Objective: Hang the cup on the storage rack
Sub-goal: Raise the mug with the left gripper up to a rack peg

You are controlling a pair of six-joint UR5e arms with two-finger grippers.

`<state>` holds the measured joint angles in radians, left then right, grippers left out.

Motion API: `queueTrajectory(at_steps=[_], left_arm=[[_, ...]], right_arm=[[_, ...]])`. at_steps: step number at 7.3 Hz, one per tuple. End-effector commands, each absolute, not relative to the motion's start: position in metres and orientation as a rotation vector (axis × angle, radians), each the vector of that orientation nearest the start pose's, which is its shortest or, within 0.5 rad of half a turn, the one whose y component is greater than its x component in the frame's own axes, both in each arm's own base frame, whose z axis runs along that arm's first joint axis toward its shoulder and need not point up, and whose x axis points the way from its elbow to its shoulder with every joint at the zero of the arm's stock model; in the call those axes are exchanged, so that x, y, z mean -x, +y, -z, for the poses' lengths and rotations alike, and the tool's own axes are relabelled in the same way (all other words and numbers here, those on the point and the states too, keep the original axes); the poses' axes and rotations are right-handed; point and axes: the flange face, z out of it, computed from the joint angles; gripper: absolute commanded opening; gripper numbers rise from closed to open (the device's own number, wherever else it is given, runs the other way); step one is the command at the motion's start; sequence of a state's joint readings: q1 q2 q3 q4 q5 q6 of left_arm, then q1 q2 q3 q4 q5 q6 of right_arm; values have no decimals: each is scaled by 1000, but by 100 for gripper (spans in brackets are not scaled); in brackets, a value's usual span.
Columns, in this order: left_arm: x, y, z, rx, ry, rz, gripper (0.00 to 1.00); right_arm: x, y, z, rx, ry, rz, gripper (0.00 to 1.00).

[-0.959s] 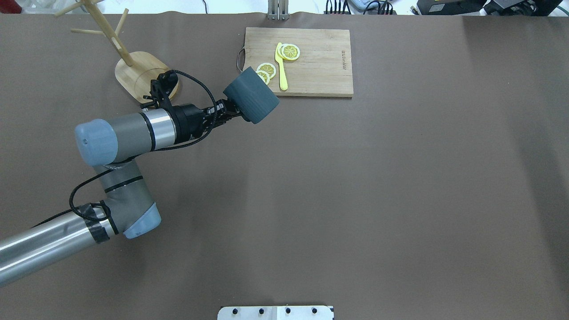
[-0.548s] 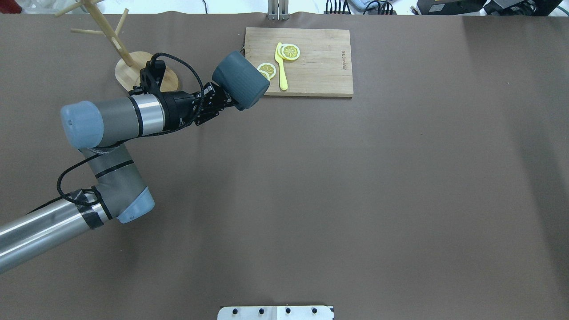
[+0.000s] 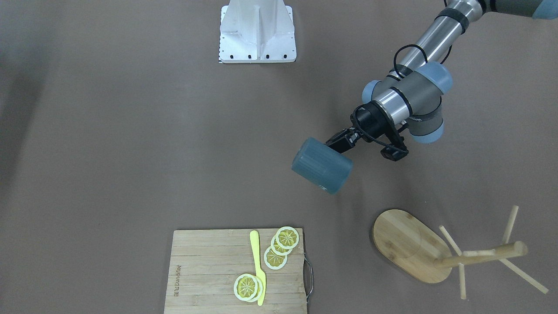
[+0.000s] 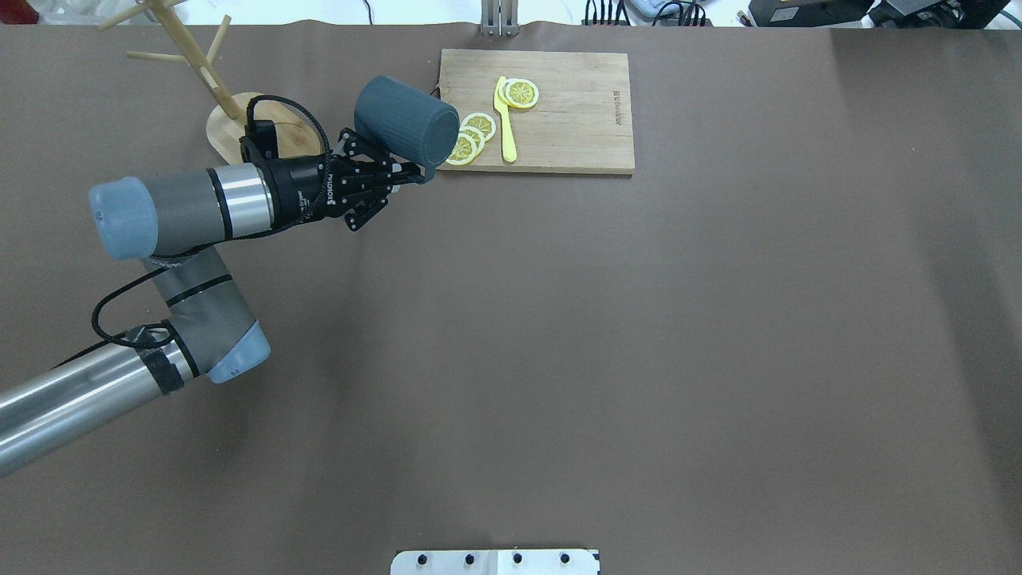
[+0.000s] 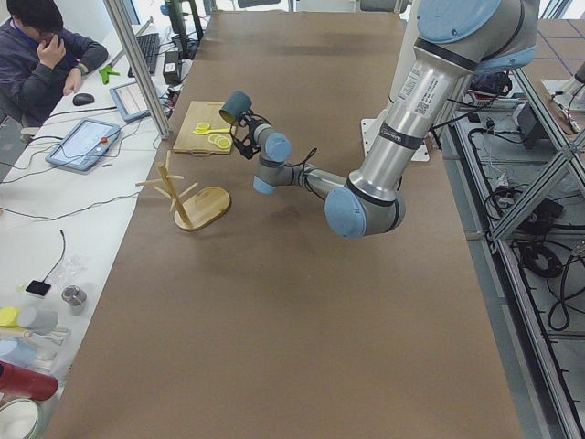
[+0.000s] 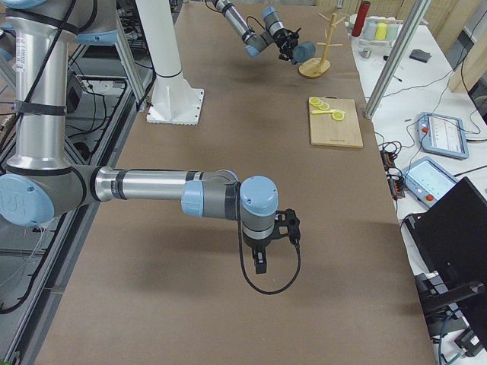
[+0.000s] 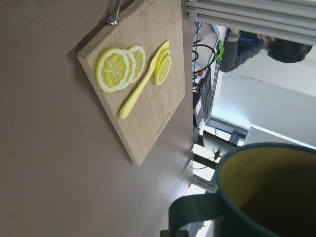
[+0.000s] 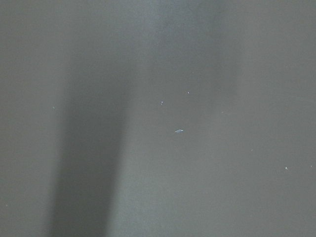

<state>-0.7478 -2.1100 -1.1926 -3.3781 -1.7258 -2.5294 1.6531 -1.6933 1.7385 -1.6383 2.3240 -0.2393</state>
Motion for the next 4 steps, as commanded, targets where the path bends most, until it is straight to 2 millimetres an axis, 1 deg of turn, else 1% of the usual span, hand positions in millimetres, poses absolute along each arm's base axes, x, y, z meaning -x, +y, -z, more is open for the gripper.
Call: queueTrajectory(at_steps=[1, 3, 4], left_arm=[[-371, -563, -349, 309, 2149, 1160, 0], [-361, -573, -348, 225, 2211, 1293, 0], [-361, -580, -351, 178, 2198, 1393, 0]], right_arm=[[-101, -431, -641, -101, -747, 141, 100], [-101, -431, -641, -102, -747, 141, 100], [-101, -432, -640, -104, -747, 142, 100]])
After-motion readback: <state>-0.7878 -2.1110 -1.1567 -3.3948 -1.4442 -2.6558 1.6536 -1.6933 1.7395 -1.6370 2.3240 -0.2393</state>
